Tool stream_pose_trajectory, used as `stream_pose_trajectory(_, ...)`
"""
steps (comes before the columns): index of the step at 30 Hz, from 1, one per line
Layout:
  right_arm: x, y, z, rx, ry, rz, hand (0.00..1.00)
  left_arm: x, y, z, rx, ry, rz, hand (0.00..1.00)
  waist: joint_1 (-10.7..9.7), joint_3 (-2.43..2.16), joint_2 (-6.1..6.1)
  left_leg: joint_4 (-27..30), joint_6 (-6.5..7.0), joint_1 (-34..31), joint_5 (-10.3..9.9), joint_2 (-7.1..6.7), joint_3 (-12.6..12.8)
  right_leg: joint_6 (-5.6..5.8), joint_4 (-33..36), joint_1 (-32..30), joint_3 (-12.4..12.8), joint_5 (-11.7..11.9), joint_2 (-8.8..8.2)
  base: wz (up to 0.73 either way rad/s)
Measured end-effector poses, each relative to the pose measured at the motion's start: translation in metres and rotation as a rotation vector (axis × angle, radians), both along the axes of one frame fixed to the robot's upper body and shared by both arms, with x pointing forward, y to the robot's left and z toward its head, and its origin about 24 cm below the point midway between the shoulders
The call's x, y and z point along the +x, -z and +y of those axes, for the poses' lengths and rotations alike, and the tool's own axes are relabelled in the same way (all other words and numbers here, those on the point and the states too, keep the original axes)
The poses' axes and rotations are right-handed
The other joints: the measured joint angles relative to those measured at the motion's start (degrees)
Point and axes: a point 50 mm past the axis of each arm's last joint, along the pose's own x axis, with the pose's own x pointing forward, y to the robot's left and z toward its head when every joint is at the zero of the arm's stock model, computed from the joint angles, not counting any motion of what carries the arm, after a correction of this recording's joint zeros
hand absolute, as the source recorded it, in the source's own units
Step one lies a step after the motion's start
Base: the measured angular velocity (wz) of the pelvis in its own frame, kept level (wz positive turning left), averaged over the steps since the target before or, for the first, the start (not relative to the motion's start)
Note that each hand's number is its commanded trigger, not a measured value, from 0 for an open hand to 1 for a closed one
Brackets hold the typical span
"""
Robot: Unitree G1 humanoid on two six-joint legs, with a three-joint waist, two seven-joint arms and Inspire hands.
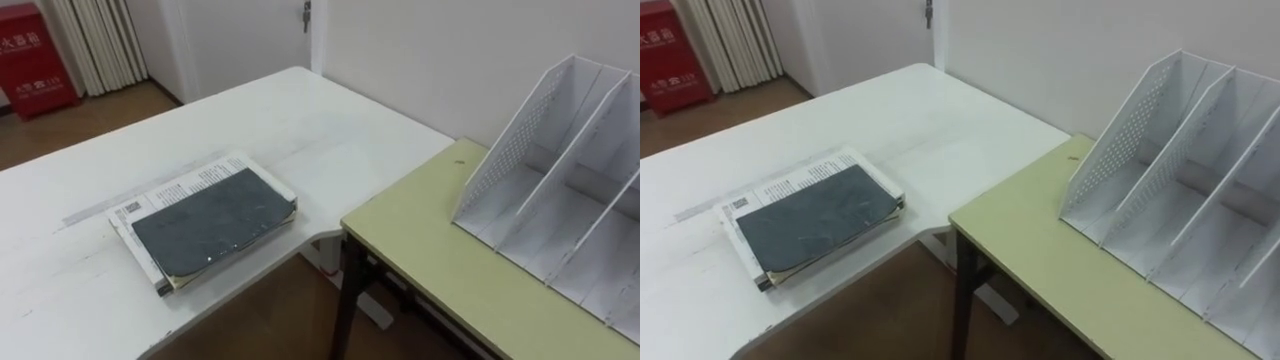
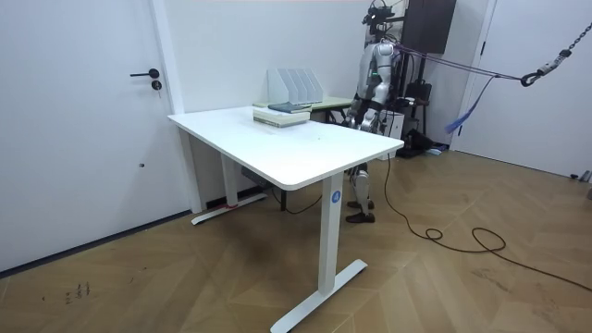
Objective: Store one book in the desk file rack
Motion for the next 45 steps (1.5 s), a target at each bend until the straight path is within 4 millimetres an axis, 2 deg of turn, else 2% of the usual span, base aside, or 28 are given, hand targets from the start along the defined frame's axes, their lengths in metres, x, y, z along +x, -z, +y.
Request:
stream_pose_trajectory(4, 0.003, -0.001, 0.0, -0.002, -0.008, -0.011, 0.0, 0.033, -0.013, -0.002, 0.021, 0.063, -0.178, 0.0, -0.2, -0.23, -0.09, -0.3, 0.08, -0.8, 0.2, -0.1, 0.2, 0.01, 0.0, -0.8, 0.1, 0.0, -0.09, -0.01)
stream_pose_trajectory(5, 0.004, -0.001, 0.0, -0.005, -0.022, -0.018, 0.0, 0.039, -0.015, -0.005, 0.021, 0.087, -0.218, 0.0, -0.4, -0.38, 0.09, -0.5, 0.11, -0.6, 0.2, -0.05, 0.5, 0.01, 0.1, -0.8, 0.1, 0.0, -0.1, -0.07)
stream_pose_trajectory(9, 0.007, -0.002, 0.001, -0.005, -0.048, -0.041, 0.0, 0.062, -0.026, -0.022, 0.0, 0.2, -0.336, 0.0, -1.2, -0.42, 0.15, -0.8, 0.14, -0.1, 0.2, -0.03, 1.2, 0.05, 0.0, -0.7, 0.5, 0.1, -0.16, -0.03)
stream_pose_trajectory(11, 0.007, -0.002, 0.001, 0.004, -0.051, -0.042, 0.0, 0.068, -0.03, -0.03, -0.013, 0.235, -0.377, 0.0, -1.3, -0.47, 0.5, -1.4, 0.14, 0.2, 0.2, 0.02, 1.2, 0.05, 0.0, -0.6, 0.8, 0.1, -0.12, -0.12)
stream_pose_trajectory(12, 0.007, -0.002, 0.001, 0.006, -0.051, -0.044, 0.0, 0.072, -0.033, -0.036, -0.016, 0.26, -0.408, 0.0, -1.5, -0.7, 0.52, -1.5, 0.14, 0.3, 0.2, 0.01, 1.2, 0.05, 0.0, -0.6, 0.8, 0.1, -0.12, -0.07)
stream_pose_trajectory(15, 0.009, -0.002, 0.003, 0.005, -0.069, -0.046, 0.0, 0.085, -0.04, -0.051, -0.021, 0.34, -0.479, 0.0, -2.1, -0.87, 0.95, -1.8, 0.14, 0.4, 0.2, 0.01, 1.2, 0.05, -0.1, -0.7, 1.6, 0.1, -0.07, -0.03)
stream_pose_trajectory(19, 0.014, -0.002, 0.004, 0.013, -0.099, -0.049, 0.0, 0.097, -0.048, -0.065, -0.012, 0.448, -0.54, 0.0, -3.1, -0.83, 1.3, -2.5, 0.11, 1.3, 0.4, 0.0, 1.2, 0.05, -0.1, -0.2, 1.8, 0.1, -0.07, -0.03)
stream_pose_trajectory(24, 0.015, -0.003, 0.003, 0.012, -0.11, -0.049, 0.0, 0.136, -0.094, -0.089, -0.015, 0.566, -0.819, 0.0, -3.3, -0.65, 1.22, -3.2, 0.14, 1.3, 0.9, -0.13, 1.2, 0.04, 0.0, -0.5, 1.6, 0.1, -0.18, 0.0)
stream_pose_trajectory(27, 0.019, -0.003, 0.004, 0.006, -0.13, -0.054, 0.0, 0.15, -0.112, -0.094, -0.002, 0.601, -0.916, 0.0, -3.5, -0.53, 1.63, -3.3, 0.12, 1.1, 0.9, -0.12, 1.2, 0.04, -0.1, -0.9, 1.6, 0.1, -0.16, -0.02)
stream_pose_trajectory(28, 0.02, -0.004, 0.004, 0.006, -0.131, -0.056, 0.0, 0.152, -0.117, -0.095, -0.001, 0.612, -0.937, 0.0, -3.7, -0.56, 1.73, -3.3, 0.1, 1.0, 0.9, -0.1, 1.2, 0.04, -0.1, -0.9, 1.5, 0.1, -0.14, 0.03)
stream_pose_trajectory(33, 0.022, -0.004, 0.003, 0.003, -0.126, -0.057, 0.0, 0.164, -0.17, -0.108, 0.047, 0.704, -1.212, 0.0, -4.2, -0.56, 1.57, -2.9, 0.05, 0.2, 1.1, -0.14, 0.6, 0.02, -0.1, -1.5, 0.8, 0.1, -0.2, 0.08)
stream_pose_trajectory(37, 0.021, -0.004, 0.004, 0.005, -0.121, -0.058, 0.0, 0.162, -0.183, -0.111, 0.099, 0.74, -1.301, 0.0, -4.0, -0.67, 1.68, -2.9, 0.05, 0.2, 1.1, -0.12, 0.6, 0.02, -0.1, -1.7, 0.8, 0.1, -0.2, 0.0)
stream_pose_trajectory(40, 0.02, -0.004, 0.004, 0.012, -0.1, -0.058, 0.0, 0.16, -0.19, -0.111, 0.116, 0.748, -1.339, 0.0, -4.2, -0.74, 1.59, -2.5, 0.05, 0.0, 1.1, -0.29, -0.5, 0.02, -0.1, -1.6, 0.3, 0.1, -0.2, 0.11)
stream_pose_trajectory(45, 0.017, -0.003, 0.004, 0.01, -0.097, -0.045, 0.0, 0.159, -0.217, -0.113, 0.132, 0.723, -1.49, 0.0, -3.3, -0.96, 1.32, -2.2, 0.03, 0.1, 1.2, -0.44, -1.2, 0.02, -0.2, -1.1, 0.1, 0.1, -0.25, 0.06)
